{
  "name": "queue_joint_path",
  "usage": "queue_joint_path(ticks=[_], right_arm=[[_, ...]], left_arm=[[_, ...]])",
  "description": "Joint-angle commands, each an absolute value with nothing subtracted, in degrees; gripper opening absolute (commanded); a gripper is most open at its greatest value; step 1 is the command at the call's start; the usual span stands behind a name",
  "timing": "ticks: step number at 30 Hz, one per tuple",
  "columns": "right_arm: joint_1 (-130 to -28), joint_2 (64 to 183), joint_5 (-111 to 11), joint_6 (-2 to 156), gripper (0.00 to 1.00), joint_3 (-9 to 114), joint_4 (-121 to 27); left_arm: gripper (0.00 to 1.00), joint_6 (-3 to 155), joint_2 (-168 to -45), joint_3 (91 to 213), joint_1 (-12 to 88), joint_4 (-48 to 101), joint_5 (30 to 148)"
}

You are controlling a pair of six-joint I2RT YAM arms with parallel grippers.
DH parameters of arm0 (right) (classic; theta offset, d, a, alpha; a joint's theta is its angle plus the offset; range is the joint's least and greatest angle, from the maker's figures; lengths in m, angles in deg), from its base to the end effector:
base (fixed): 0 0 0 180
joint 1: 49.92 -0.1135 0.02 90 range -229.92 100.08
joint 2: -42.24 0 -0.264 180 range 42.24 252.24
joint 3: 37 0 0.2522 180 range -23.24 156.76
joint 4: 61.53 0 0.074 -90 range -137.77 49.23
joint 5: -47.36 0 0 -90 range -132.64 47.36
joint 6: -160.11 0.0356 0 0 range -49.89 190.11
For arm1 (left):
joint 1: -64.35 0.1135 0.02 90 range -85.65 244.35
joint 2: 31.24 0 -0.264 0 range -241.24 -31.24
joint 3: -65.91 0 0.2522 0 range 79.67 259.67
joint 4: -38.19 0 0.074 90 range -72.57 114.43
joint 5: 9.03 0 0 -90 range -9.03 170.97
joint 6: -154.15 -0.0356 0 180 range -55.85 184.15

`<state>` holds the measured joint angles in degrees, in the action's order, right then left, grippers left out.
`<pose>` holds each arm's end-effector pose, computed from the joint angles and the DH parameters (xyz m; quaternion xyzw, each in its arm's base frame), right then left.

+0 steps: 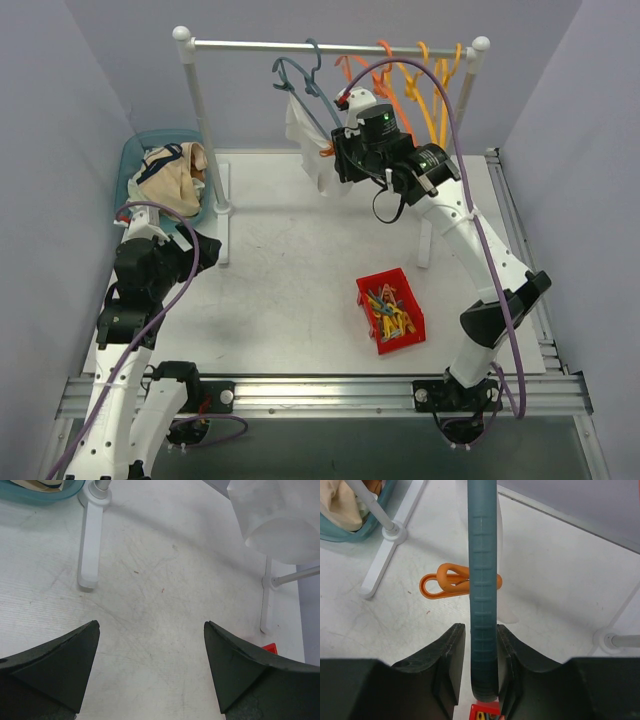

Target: Remove the underwear clipped to the hanger

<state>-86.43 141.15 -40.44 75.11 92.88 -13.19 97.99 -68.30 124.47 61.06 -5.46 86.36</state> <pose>0.3076 0.2260 0.4714 -0.2078 0.7784 0.1954 0.5592 0.1449 -0.0117 0.3238 -0.1930 0.8065 -0.2145 0.5161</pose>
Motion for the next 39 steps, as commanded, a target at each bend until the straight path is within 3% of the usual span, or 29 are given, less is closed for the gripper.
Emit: queue_joint_path(ticks=[1,4,5,8,14,19,39], right_arm=[[-85.87,141.91,-39.21,74.33,0.28,96.03,-11.91],[-85.78,143.13,-38.60,73.98,0.20,98.05,-11.83],[-85.78,143.57,-38.51,73.81,0.12,98.66,-11.83],[-85.52,145.07,-37.89,73.80,0.00,101.04,-11.39],[-85.60,143.24,-38.51,73.37,0.00,101.49,-12.70],[-86.48,136.56,-38.25,72.49,0.00,91.92,-23.94],[-86.57,129.88,-35.70,75.83,0.00,81.98,-42.48]], left_arm=[[0.94,97.28,-67.63,124.50,61.01,-5.36,86.86],[0.94,97.28,-67.54,124.58,61.01,-5.36,86.86],[0.94,97.28,-67.54,124.50,60.92,-5.36,86.86],[0.94,97.28,-67.45,124.50,61.01,-5.54,86.86],[0.94,97.37,-67.27,124.50,61.01,-5.62,86.86],[0.94,97.37,-67.63,124.41,60.92,-5.27,87.04],[0.94,97.46,-68.77,124.41,60.92,-5.01,86.69]])
